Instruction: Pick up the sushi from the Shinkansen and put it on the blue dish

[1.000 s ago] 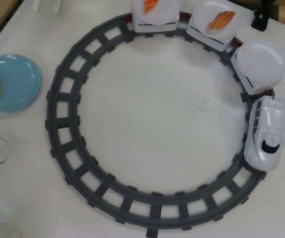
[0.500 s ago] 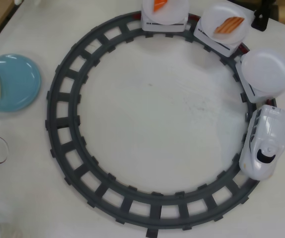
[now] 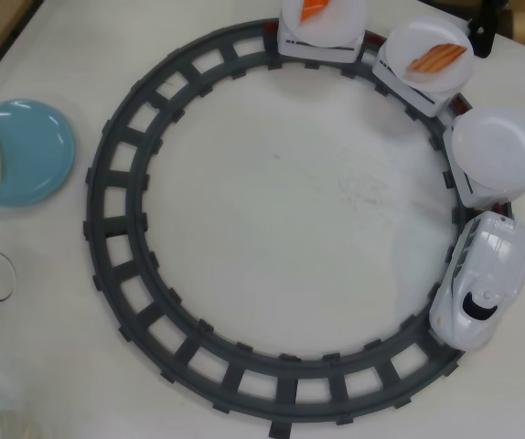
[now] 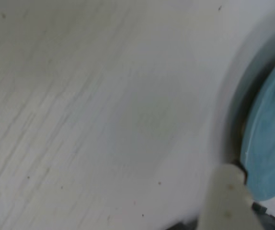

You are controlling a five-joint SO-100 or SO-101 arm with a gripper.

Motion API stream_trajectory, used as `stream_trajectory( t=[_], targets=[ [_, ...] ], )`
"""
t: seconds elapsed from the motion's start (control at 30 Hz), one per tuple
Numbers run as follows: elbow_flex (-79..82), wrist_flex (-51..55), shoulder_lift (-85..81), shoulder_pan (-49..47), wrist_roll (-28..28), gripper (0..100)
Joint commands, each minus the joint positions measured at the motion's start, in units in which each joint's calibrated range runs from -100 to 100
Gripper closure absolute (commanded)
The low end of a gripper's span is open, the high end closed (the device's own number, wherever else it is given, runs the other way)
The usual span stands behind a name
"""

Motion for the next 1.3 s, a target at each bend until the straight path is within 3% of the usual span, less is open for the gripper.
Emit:
stream_trajectory(
  t=[0.0,1.27],
  targets=[
    [-0.36,0.09,-0.17,0.44,0.25,74],
    [-0.27,-0.34,0.16,0.44,0.25,74]
  ],
)
